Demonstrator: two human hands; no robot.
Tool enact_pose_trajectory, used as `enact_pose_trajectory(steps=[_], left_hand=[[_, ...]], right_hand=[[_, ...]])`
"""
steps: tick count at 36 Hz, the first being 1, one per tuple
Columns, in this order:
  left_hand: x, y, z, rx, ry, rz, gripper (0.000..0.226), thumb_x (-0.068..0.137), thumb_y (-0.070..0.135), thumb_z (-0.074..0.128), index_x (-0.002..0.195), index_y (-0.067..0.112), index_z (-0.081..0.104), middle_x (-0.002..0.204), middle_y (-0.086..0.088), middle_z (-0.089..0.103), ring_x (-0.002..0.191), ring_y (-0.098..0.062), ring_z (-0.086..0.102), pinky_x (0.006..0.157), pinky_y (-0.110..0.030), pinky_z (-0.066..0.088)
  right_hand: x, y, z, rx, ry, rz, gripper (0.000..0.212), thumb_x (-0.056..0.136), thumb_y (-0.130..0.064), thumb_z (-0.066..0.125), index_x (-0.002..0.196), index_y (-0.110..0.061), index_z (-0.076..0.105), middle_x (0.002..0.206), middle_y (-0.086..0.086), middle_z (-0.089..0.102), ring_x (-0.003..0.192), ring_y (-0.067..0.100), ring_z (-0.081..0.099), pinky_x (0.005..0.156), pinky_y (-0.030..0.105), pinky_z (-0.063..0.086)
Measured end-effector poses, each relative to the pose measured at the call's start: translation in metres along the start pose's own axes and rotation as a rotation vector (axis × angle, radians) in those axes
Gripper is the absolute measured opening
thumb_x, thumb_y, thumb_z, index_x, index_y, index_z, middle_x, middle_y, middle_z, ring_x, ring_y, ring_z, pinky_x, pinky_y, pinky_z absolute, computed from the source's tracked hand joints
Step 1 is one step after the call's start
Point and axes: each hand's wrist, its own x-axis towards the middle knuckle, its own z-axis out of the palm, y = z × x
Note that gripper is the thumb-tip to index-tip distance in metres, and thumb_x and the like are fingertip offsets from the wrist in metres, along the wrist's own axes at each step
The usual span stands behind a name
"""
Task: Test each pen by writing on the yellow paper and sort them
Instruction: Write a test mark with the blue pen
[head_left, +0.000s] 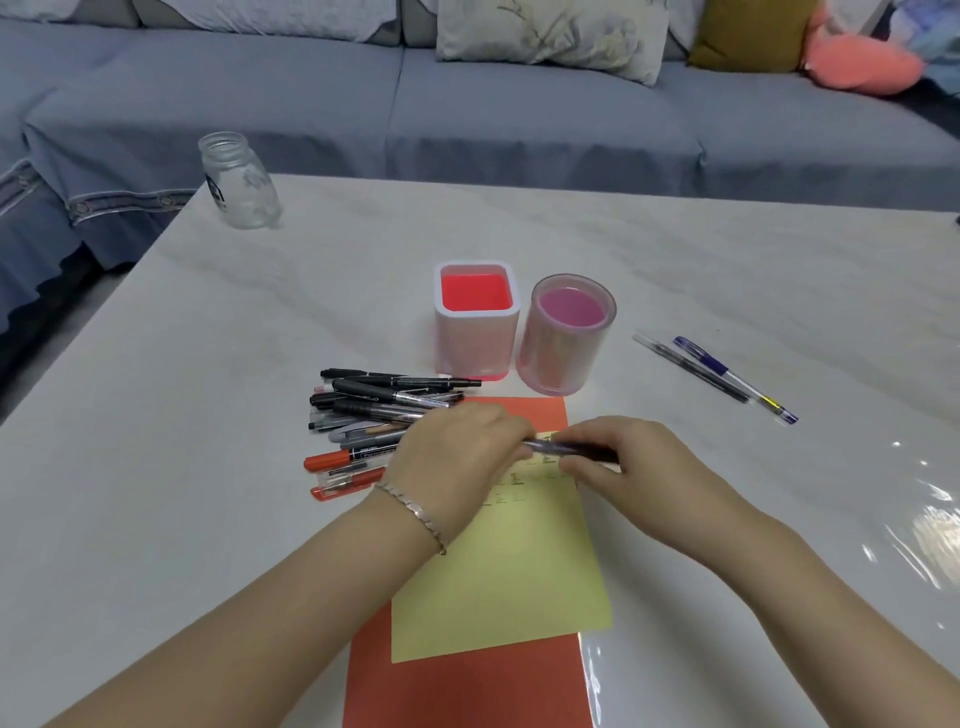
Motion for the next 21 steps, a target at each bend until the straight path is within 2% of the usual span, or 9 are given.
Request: enact_pose_trajectory(steps=[3, 5, 8, 12, 17, 21], left_hand=[[0.001, -0.010, 0.001, -0.042, 0.054, -0.260, 0.020, 0.094, 0.023, 0.050, 0.101, 0.012, 0.065, 0.093, -0.004, 0.063, 0.086, -0.025, 0.060, 0.074, -0.035, 0.046], [-0.001, -0.020, 0.000, -0.096, 0.132, -0.409, 0.018, 0.092, 0.017, 0.051, 0.102, 0.007, 0.063, 0.098, -0.009, 0.062, 0.090, -0.029, 0.058, 0.080, -0.040, 0.044], [-0.008, -0.041, 0.001, -0.095, 0.201, -0.547, 0.011, 0.088, 0.008, 0.056, 0.096, 0.005, 0.064, 0.096, -0.011, 0.060, 0.090, -0.030, 0.055, 0.082, -0.039, 0.043], [-0.022, -0.068, 0.008, 0.050, 0.139, -0.511, 0.008, 0.081, -0.001, 0.062, 0.088, 0.003, 0.065, 0.091, -0.013, 0.062, 0.088, -0.035, 0.055, 0.078, -0.042, 0.043], [-0.033, -0.075, 0.012, 0.153, 0.098, -0.435, 0.014, 0.071, -0.005, 0.072, 0.083, 0.002, 0.068, 0.079, -0.012, 0.064, 0.068, -0.033, 0.059, 0.057, -0.036, 0.047], [-0.031, -0.081, 0.012, 0.231, 0.116, -0.399, 0.015, 0.067, -0.004, 0.075, 0.081, 0.001, 0.071, 0.072, -0.012, 0.064, 0.060, -0.034, 0.059, 0.058, -0.038, 0.048]], right_hand=[[0.006, 0.022, -0.008, -0.127, 0.179, 0.016, 0.032, 0.088, -0.018, 0.059, 0.119, -0.014, 0.060, 0.119, 0.001, 0.060, 0.113, 0.017, 0.052, 0.091, 0.018, 0.032], [0.013, 0.043, -0.015, -0.177, 0.287, 0.059, 0.036, 0.087, -0.016, 0.059, 0.123, -0.012, 0.057, 0.124, 0.006, 0.057, 0.118, 0.021, 0.050, 0.096, 0.021, 0.031], [0.025, 0.075, -0.027, -0.238, 0.389, 0.163, 0.034, 0.087, -0.009, 0.058, 0.121, -0.007, 0.059, 0.126, 0.012, 0.057, 0.120, 0.028, 0.048, 0.099, 0.033, 0.034], [0.045, 0.110, -0.041, -0.368, 0.442, 0.292, 0.032, 0.089, -0.002, 0.052, 0.120, -0.003, 0.059, 0.120, 0.019, 0.056, 0.113, 0.037, 0.046, 0.087, 0.041, 0.039], [0.067, 0.147, -0.041, -0.578, 0.343, 0.425, 0.034, 0.091, -0.004, 0.042, 0.124, -0.002, 0.050, 0.117, 0.019, 0.054, 0.106, 0.037, 0.048, 0.080, 0.039, 0.040], [0.077, 0.159, -0.034, -0.652, 0.348, 0.455, 0.027, 0.091, -0.003, 0.043, 0.115, 0.000, 0.054, 0.112, 0.020, 0.053, 0.103, 0.038, 0.047, 0.076, 0.037, 0.037]])
